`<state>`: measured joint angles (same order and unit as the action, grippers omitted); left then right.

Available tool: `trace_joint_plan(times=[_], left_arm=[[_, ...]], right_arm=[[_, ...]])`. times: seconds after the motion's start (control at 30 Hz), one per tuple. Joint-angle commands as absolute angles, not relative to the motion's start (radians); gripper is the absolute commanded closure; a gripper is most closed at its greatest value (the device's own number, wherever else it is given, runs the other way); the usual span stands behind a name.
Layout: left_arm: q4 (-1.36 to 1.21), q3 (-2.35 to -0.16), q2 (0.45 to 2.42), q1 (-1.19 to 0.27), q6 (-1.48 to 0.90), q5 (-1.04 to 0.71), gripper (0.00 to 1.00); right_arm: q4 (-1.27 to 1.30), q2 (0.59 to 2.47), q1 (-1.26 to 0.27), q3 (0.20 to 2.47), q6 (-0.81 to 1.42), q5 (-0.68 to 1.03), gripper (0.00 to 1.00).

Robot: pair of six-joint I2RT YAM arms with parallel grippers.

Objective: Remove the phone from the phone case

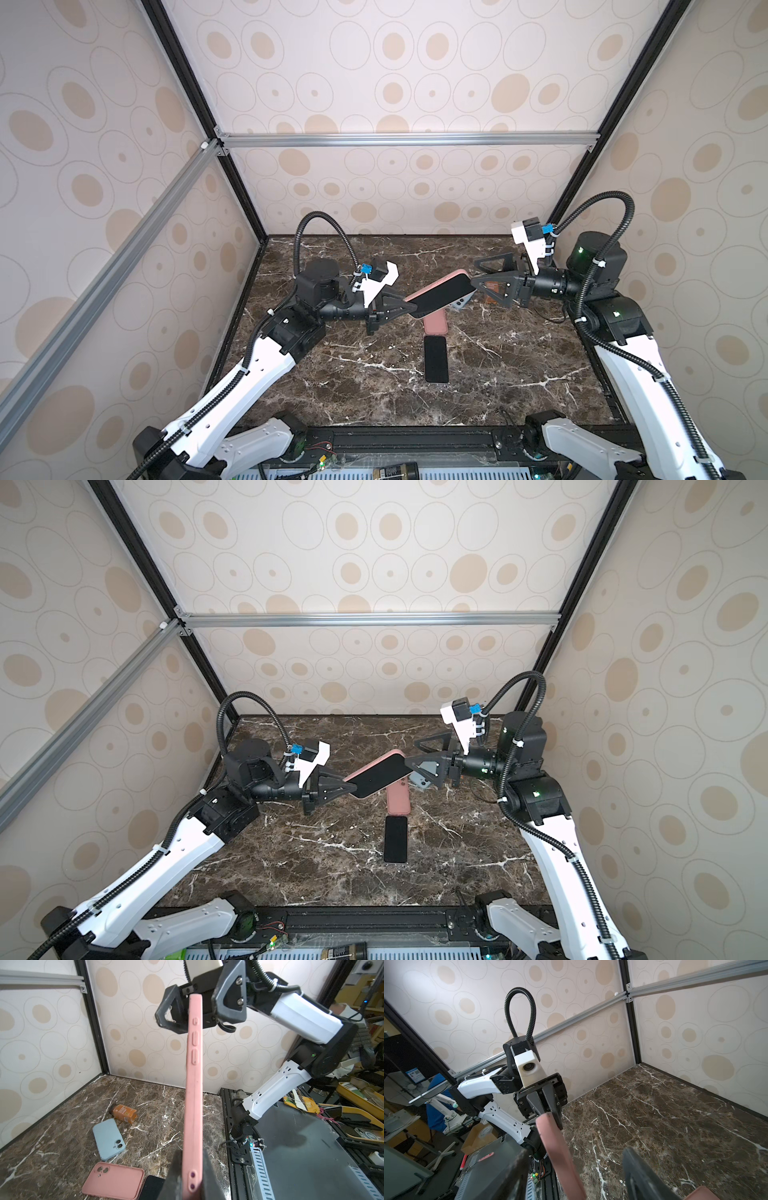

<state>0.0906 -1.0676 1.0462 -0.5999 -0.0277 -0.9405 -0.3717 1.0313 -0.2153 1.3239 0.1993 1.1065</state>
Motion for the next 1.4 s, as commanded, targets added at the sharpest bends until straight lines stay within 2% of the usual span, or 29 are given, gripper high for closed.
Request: trace_joint_plan(times=[0.0, 0.2, 0.5, 1.07, 1.37], left_arm=[[-0.005, -1.076, 1.01, -0.595, 0.028, -0.988, 1.0], [-0.048, -1.065, 1.006, -0.595, 0.006, -1.016, 1.0], [-0.058, -1.062, 0.999, -0.596, 0.0, -1.031, 1.0], [-0.074, -1.054, 0.984, -0.596, -0.002, -1.035, 1.0], [-0.035, -1.079, 0.965, -0.596, 0.052, -0.91, 1.0]], right_arm=[[-0.336, 1.033, -0.253, 1.345, 0.239, 1.168, 0.27], [-0.231, 1.025, -0.341, 1.333, 0.332, 1.145, 0.32], [-0.094, 1.048, -0.386, 1.32, 0.454, 1.149, 0.44], [-0.102, 1.091, -0.446, 1.315, 0.461, 1.135, 0.7], [-0.072, 1.096, -0.46, 1.283, 0.553, 1.079, 0.77]])
